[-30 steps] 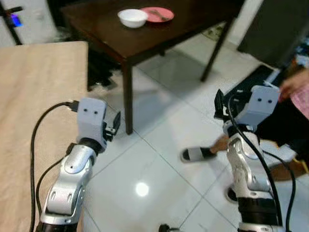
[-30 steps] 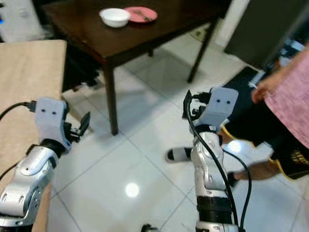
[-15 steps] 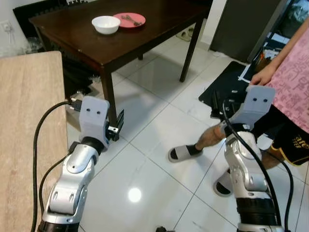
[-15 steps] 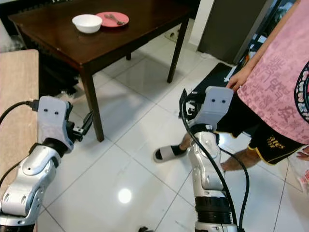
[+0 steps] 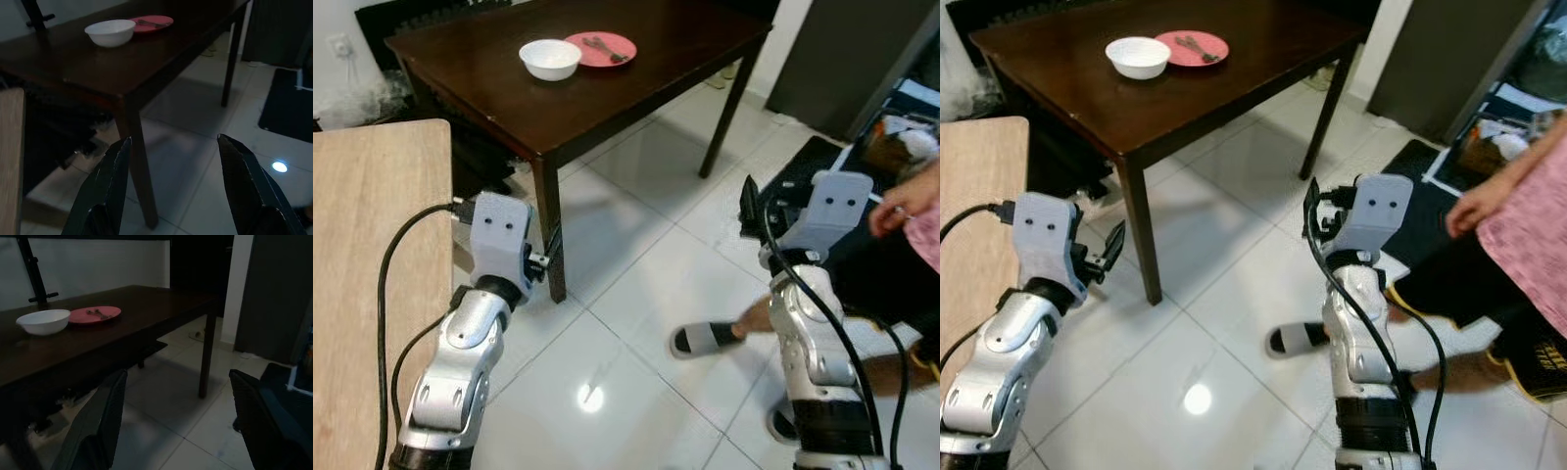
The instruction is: Setting the table
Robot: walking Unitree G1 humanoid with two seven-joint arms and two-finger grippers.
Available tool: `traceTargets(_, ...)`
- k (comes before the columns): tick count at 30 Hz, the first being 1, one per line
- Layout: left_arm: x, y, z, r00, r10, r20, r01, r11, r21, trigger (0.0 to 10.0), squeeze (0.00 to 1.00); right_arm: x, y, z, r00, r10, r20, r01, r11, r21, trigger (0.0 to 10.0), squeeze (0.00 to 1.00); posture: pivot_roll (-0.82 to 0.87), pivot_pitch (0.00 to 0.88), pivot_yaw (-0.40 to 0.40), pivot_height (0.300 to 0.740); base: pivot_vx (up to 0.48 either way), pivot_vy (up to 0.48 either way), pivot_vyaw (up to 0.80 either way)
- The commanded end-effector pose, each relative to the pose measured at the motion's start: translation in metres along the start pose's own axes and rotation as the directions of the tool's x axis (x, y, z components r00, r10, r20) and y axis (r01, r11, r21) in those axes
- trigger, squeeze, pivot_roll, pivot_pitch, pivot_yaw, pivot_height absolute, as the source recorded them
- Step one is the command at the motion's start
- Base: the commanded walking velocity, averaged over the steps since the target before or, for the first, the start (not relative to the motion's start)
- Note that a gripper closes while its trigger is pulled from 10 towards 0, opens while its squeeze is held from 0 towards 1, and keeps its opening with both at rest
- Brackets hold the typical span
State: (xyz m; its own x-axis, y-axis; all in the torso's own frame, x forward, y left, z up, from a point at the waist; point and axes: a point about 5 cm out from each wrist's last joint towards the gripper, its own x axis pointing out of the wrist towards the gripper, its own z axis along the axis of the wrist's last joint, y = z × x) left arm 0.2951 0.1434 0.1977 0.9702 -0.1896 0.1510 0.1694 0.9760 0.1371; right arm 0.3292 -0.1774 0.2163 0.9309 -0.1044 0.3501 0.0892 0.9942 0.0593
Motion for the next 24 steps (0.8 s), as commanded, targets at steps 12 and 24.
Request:
traceTargets(12,-0.0012,-0.0024,-0.0051,1.000,-0.008,-0.016,0.008,1.000,0.002,10.0,0.00,-0.0027,-0.0074,-0.0038,1.000,-0.029,-0.009,0.029,1.000,-0.007,10.0,0.00,0.06,0.110,0.040,0.740,0.480,0.000,0.00)
traceTargets(24,-0.0010,-0.0035,-0.0056,1.000,-0.009,-0.017,0.009,1.000,0.002,10.0,0.00,-0.0034,-0.0078,-0.0042,0.999,-0.031,-0.011,0.031,1.000,-0.004,10.0,0.00,0.06,0.113,0.042,0.740,0.452,0.000,0.00)
